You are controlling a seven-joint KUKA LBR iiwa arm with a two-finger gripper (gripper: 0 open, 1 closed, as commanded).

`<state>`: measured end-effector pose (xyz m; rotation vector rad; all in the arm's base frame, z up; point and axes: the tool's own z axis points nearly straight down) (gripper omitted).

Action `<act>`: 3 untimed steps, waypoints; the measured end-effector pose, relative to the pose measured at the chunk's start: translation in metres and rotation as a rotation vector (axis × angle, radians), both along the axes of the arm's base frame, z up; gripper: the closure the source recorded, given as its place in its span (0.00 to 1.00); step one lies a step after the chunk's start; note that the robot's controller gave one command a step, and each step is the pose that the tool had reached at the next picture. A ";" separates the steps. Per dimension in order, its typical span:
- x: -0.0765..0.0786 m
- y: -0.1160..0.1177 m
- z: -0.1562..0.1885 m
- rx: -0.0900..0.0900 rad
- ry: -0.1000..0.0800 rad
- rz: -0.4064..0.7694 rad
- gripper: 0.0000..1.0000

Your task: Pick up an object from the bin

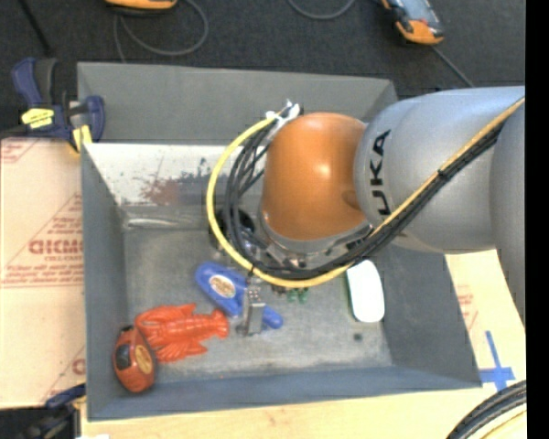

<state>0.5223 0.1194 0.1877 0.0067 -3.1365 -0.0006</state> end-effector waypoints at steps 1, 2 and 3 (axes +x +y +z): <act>0.002 -0.001 0.004 0.001 -0.008 -0.003 0.00; 0.013 -0.008 -0.037 0.002 -0.013 -0.083 0.00; 0.015 -0.019 -0.097 0.002 -0.012 -0.114 0.00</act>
Offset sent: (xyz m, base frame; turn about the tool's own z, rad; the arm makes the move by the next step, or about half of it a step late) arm 0.0247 -0.0196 -0.1028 0.2010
